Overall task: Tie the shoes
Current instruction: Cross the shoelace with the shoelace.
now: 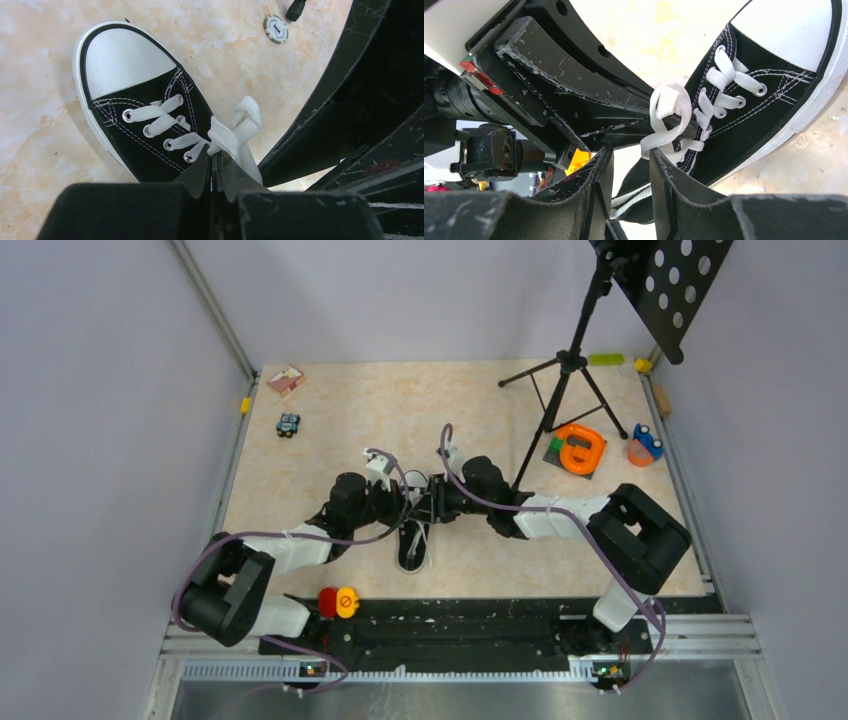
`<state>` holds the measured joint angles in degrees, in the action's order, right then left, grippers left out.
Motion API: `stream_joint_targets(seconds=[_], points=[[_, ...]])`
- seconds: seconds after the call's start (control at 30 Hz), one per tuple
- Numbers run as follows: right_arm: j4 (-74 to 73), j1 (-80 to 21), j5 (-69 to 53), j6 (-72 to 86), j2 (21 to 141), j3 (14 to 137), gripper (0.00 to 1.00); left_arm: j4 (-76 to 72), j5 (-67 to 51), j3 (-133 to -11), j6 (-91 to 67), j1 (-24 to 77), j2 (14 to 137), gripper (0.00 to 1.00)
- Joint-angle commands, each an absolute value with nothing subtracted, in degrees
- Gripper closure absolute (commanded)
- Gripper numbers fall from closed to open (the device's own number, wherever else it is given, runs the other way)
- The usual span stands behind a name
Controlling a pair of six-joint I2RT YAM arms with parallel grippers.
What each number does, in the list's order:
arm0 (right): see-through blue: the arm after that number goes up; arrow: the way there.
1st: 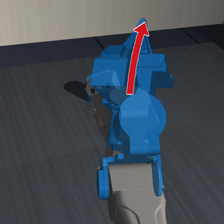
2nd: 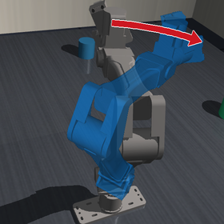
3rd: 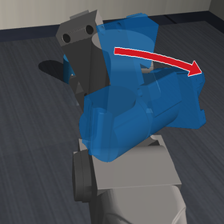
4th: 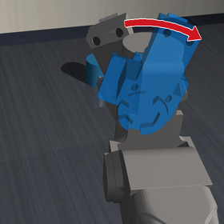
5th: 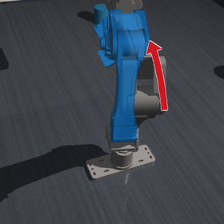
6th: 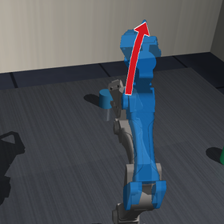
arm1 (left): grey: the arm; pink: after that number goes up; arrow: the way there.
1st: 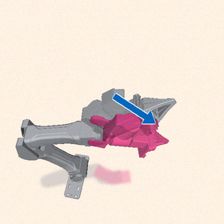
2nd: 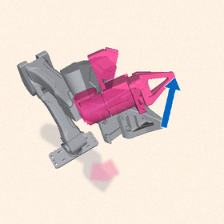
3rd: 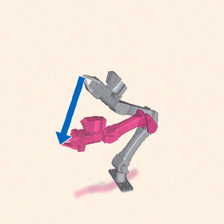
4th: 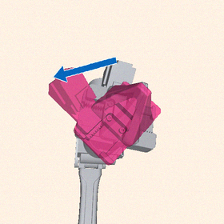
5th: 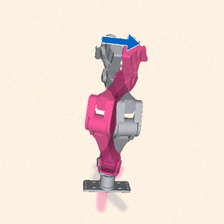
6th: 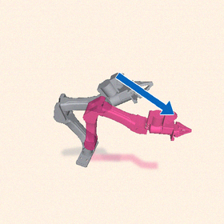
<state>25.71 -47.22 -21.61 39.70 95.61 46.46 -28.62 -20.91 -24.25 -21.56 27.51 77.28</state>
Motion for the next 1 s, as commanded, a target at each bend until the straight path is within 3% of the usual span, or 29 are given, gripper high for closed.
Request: stream_joint_targets(seconds=[0.0,0.33,0.63,0.97], points=[[28.04,-47.07,-20.97,39.8,92.62,45.41,0.66,-30.46,-22.32,-25.31,-21.87,27.23,77.56,1.0],[28.31,-46.46,-19.95,40.3,89.91,43.71,0.63,-30.76,-22.58,-25.31,-22.04,27.18,77.78,1.0],[26.28,-44.1,-18.21,39.85,87.25,41.52,0.45,-30.98,-22.81,-25.45,-22.29,27.24,77.78,1.0],[26.59,-40.24,-12.81,44.59,85.14,37.01,0.43,-31.59,-22.24,-24.43,-22.07,27.18,76.45,1.0]])
